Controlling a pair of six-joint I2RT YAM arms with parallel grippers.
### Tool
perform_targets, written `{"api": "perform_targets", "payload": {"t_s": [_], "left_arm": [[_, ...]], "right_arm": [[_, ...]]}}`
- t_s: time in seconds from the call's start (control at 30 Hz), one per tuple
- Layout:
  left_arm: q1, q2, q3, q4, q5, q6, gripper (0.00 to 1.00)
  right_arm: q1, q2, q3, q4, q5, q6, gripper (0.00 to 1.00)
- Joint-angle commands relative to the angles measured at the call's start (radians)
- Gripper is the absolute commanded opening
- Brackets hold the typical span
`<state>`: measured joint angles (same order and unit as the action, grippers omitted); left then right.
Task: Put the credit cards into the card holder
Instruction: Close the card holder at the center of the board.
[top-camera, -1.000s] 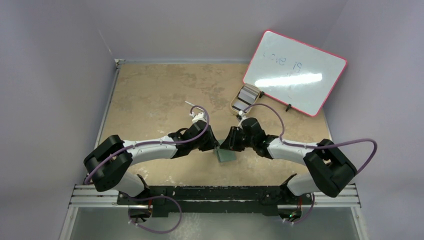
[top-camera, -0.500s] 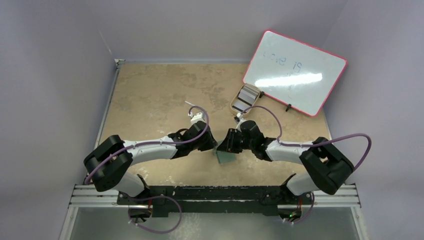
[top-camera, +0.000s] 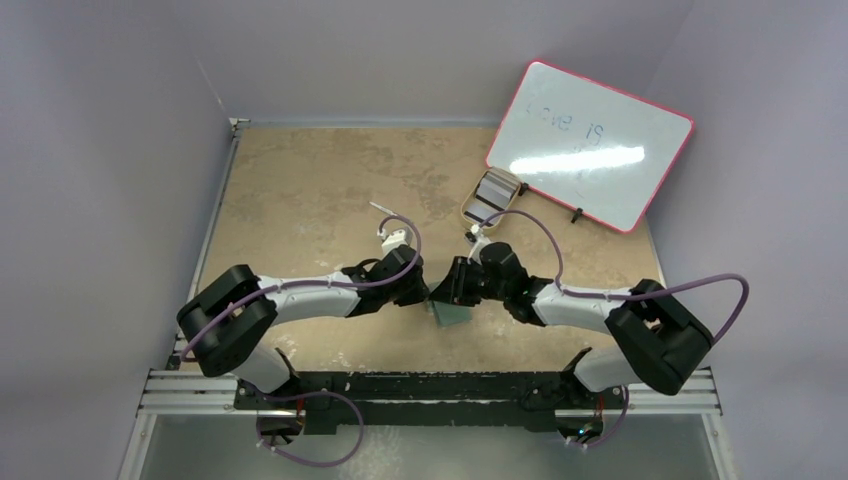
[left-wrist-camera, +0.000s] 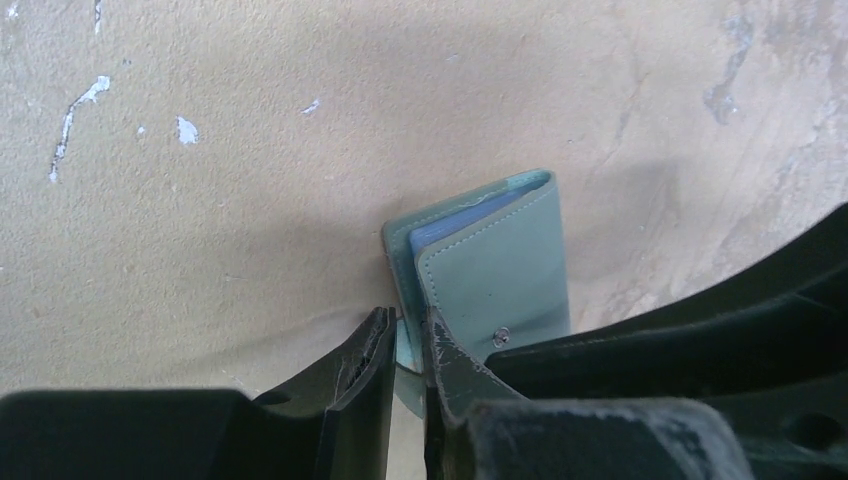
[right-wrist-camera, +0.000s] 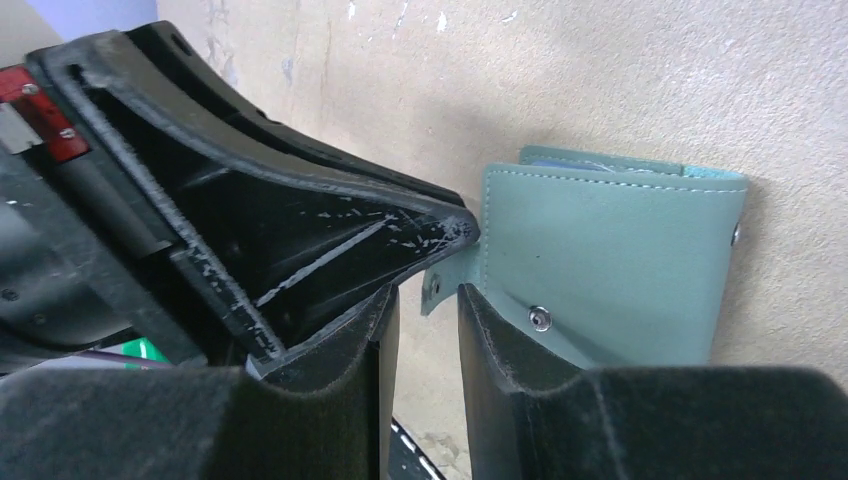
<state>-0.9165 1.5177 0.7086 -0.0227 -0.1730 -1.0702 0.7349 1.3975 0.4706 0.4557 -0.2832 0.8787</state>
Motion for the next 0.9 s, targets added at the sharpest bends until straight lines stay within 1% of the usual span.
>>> {"api": "perform_targets", "payload": {"t_s": [0.0,0.23,0.53,0.6,0.67,0.77,0.8,0.87], "left_arm": [[0.004,0.016,0.039,0.012,-0.008,0.012,0.14],[0.005,0.013,0.037,0.004,-0.014,0.012,0.13],[0.004,-0.013,0.042,-0.018,-0.023,0.007,0.13],[0.005,-0.029,0.046,-0.035,-0.034,0.002,0.13],[0.005,-0.044,0.051,-0.057,-0.045,-0.005,0.14],[0.012,-0.067,0.062,-0.079,-0.056,-0.011,0.16],[0.018,-0.073,0.069,-0.081,-0.048,-0.013,0.17],[0.029,-0.079,0.087,-0.073,-0.024,-0.008,0.18]], "right_arm": [[0.016,-0.024,0.006,0.031,-0.013,0.003,0.3],[0.037,0.006,0.038,-0.003,0.004,-0.006,0.29],[0.055,0.038,0.065,-0.023,0.025,-0.012,0.25],[0.055,0.04,0.067,-0.025,0.029,-0.014,0.2],[0.055,0.038,0.069,-0.027,0.036,-0.016,0.12],[0.055,0.037,0.071,-0.029,0.042,-0.02,0.02],[0.055,0.037,0.069,-0.027,0.042,-0.021,0.0],[0.055,0.04,0.064,-0.02,0.04,-0.023,0.0]]}}
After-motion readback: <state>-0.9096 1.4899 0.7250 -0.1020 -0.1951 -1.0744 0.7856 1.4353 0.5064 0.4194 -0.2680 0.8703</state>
